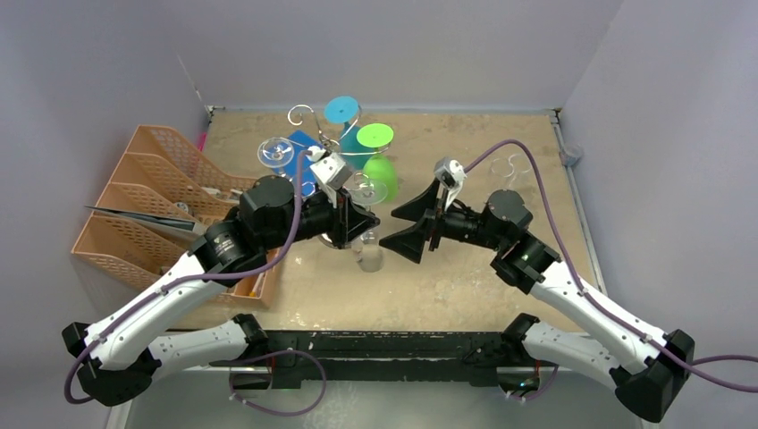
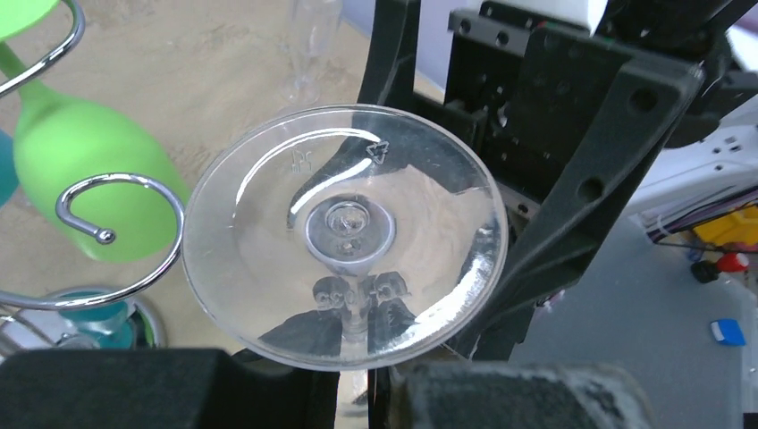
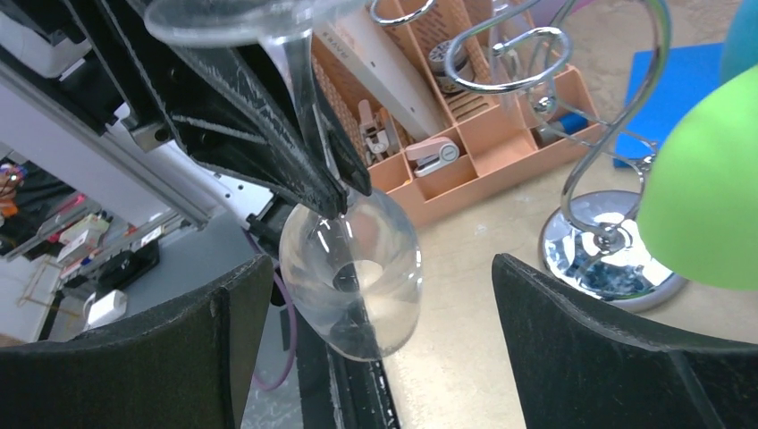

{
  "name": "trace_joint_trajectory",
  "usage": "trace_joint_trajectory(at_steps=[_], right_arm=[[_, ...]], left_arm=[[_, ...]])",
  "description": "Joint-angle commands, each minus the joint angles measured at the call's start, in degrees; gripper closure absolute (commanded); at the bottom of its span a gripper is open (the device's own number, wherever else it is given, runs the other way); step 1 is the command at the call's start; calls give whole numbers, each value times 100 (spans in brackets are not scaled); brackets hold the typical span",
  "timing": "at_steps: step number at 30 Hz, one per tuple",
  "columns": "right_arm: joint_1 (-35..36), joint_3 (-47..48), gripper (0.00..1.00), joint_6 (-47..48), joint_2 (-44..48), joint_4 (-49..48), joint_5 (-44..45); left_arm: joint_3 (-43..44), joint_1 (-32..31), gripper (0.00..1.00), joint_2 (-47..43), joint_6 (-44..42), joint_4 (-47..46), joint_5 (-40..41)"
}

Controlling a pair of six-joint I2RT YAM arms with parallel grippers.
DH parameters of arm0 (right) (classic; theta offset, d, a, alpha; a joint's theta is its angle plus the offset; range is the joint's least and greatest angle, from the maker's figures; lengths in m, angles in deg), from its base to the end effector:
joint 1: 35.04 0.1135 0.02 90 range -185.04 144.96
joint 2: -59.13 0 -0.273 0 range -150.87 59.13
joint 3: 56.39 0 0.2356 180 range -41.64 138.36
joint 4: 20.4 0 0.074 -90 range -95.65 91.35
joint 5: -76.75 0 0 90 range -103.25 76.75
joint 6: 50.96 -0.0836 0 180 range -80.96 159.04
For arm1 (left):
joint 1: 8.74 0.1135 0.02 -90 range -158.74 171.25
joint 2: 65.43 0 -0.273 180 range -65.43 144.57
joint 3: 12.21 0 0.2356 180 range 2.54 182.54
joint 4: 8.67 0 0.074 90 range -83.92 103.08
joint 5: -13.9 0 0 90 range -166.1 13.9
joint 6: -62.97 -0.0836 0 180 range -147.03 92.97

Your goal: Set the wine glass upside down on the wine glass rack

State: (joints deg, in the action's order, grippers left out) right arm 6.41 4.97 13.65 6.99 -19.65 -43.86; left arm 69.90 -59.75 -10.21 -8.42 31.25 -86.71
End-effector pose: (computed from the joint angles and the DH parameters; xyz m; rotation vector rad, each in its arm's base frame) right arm 0.1437 0.1837 0.3883 -0.6871 1.4314 1.3125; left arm 0.1306 -0.1858 0.4091 0.6690 1.7969 -1.0136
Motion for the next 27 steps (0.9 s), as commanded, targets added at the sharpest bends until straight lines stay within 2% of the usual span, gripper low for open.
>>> trace_joint_trajectory(at_steps=[1, 4, 14, 15, 17, 20, 22, 24, 27], right_arm=[[212, 73, 5, 142, 10, -397, -128], [392, 93, 1, 19, -92, -414, -314], [825, 268, 3, 320, -441, -140, 284], [829, 262, 5, 332, -439, -138, 293], [845, 261, 19, 346, -421, -103, 303], [843, 225, 43, 388, -326, -84, 418], [847, 174, 48, 404, -238, -159, 512], [846, 127, 50, 413, -173, -250, 593], [847, 53, 52, 388, -87, -387, 737]], left_arm=[[-165, 14, 100, -229, 448, -1147, -190], [-337, 19, 100, -294, 646, -1453, -53], [-566, 22, 100, -438, 1243, -2045, -115], [-578, 25, 100, -451, 1264, -2050, -109], [-611, 19, 100, -508, 1259, -2065, -114], [-653, 21, 100, -548, 1273, -2118, -200], [-653, 18, 99, -553, 1305, -2084, -211], [-666, 23, 88, -582, 1378, -2083, -197], [-663, 21, 65, -628, 1428, -2028, -90]])
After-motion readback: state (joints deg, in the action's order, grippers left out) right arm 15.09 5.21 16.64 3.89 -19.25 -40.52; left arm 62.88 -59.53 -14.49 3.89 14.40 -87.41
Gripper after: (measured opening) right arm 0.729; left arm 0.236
